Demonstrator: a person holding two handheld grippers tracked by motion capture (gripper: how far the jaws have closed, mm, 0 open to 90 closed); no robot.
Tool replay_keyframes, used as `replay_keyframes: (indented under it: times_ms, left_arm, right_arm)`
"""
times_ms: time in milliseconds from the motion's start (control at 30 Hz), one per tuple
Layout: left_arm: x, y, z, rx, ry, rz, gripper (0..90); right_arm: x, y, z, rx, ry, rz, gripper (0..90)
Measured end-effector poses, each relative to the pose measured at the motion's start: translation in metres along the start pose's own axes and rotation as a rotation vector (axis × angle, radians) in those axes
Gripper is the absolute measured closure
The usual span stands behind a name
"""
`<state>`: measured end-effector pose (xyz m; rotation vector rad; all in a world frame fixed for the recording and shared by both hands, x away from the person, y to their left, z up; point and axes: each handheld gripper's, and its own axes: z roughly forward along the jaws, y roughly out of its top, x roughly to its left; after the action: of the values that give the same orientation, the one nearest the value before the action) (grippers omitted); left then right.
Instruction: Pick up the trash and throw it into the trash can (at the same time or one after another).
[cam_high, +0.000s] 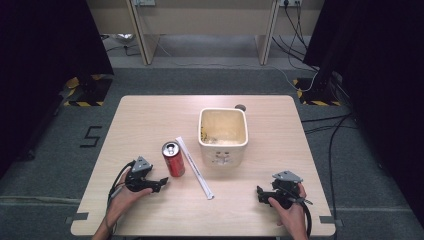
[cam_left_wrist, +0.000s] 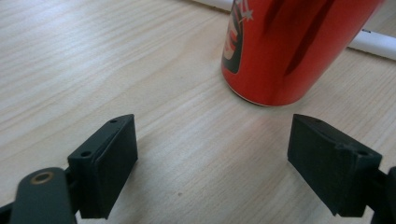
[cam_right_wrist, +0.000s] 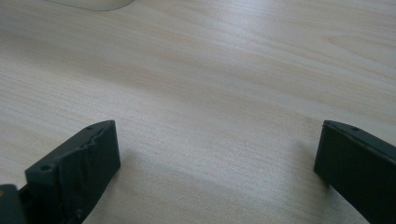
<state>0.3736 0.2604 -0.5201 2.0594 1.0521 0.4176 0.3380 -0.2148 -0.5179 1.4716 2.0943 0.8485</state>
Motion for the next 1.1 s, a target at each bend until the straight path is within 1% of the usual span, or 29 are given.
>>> replay_keyframes:
  times_ms: [167, 200, 267, 300, 333, 467, 600, 667, 767, 867, 1100]
  left_arm:
    - [-0.003, 0.005, -0.005, -0.027, -0.016, -0.007, 15.5]
    - [-0.005, 0.006, -0.006, -0.027, -0.019, -0.001, 15.5]
    - [-0.010, 0.010, -0.009, -0.041, -0.032, 0.006, 15.5]
    - [-0.010, 0.010, -0.009, -0.041, -0.032, 0.006, 15.5]
    - [-0.013, 0.012, -0.011, -0.053, -0.038, 0.013, 15.5]
    - [-0.017, 0.017, -0.013, -0.055, -0.056, 0.015, 15.5]
    - [-0.021, 0.020, -0.013, -0.053, -0.057, 0.025, 15.5]
    - [-0.022, 0.022, -0.012, -0.060, -0.057, 0.022, 15.5]
    - [-0.022, 0.025, -0.013, -0.057, -0.060, 0.028, 15.5]
    - [-0.025, 0.030, -0.012, -0.064, -0.064, 0.032, 15.5]
    - [-0.025, 0.036, -0.010, -0.077, -0.058, 0.025, 15.4]
  right_arm:
    - [0.000, 0.000, 0.000, 0.000, 0.000, 0.001, 0.3]
    - [0.000, 0.000, 0.000, 0.000, 0.000, 0.001, 0.3]
    - [0.000, 0.000, 0.000, 0.000, 0.000, 0.001, 0.3]
    - [0.000, 0.000, 0.000, 0.001, 0.000, 0.001, 0.3]
    - [0.000, 0.000, 0.000, 0.000, 0.000, 0.001, 0.2]
    - [0.000, 0.000, 0.000, 0.001, 0.000, 0.000, 0.2]
    - [0.000, 0.000, 0.000, 0.001, 0.000, 0.001, 0.3]
    - [0.000, 0.000, 0.000, 0.001, 0.000, 0.000, 0.2]
    - [0.000, 0.000, 0.000, 0.001, 0.000, 0.001, 0.2]
    - [0.000, 0.000, 0.000, 0.001, 0.000, 0.001, 0.2]
    - [0.000, 0.000, 0.000, 0.000, 0.000, 0.000, 0.2]
